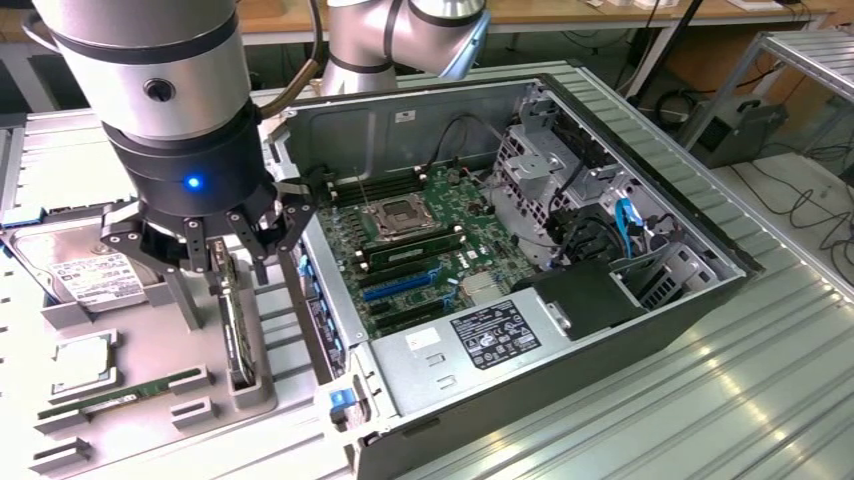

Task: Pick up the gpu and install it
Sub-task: 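Pick up the gpu and move the gpu toward the slot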

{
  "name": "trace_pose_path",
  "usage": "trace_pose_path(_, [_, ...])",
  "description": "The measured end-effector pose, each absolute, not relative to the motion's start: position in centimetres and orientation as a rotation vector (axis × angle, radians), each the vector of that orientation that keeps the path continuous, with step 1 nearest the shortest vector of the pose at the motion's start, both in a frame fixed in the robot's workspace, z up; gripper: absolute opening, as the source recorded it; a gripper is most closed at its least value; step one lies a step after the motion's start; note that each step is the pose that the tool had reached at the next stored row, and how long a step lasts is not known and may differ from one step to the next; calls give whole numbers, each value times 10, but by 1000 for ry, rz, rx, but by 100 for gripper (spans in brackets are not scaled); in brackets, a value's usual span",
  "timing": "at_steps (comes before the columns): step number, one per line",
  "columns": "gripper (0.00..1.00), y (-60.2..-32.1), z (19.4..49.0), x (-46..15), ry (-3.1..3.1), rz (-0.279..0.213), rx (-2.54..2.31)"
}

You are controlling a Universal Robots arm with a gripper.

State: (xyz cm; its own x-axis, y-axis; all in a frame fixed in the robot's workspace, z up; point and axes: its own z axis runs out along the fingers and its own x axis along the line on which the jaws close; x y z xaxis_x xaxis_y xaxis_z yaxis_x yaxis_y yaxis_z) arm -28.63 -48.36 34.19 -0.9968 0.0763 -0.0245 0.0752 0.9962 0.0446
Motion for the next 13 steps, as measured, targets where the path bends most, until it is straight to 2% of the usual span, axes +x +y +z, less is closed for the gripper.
trace_pose_path(13, [42, -479, 338, -287, 3112, 68, 118])
